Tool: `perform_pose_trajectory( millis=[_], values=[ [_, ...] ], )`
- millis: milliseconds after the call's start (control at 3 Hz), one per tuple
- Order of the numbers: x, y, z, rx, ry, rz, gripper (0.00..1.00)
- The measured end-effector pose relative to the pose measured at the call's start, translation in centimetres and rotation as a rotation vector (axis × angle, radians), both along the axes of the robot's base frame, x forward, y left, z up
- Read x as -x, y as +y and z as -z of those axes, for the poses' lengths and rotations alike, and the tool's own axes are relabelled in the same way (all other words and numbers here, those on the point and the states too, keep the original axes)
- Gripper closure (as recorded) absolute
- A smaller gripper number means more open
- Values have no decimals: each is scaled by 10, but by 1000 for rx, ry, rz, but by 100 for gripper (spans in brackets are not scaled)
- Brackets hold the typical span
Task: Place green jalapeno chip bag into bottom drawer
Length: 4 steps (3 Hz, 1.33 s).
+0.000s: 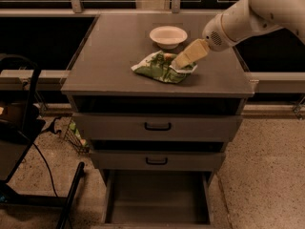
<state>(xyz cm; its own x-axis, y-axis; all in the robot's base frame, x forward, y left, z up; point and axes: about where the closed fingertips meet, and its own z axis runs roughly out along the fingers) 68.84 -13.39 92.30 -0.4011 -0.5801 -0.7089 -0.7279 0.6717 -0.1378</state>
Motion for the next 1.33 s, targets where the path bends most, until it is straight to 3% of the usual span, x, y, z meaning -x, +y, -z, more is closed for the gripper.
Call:
perform_pose_trajectory(
  millis=[1333],
  values=[
    [-14,56,40,25,49,-107,0]
  ],
)
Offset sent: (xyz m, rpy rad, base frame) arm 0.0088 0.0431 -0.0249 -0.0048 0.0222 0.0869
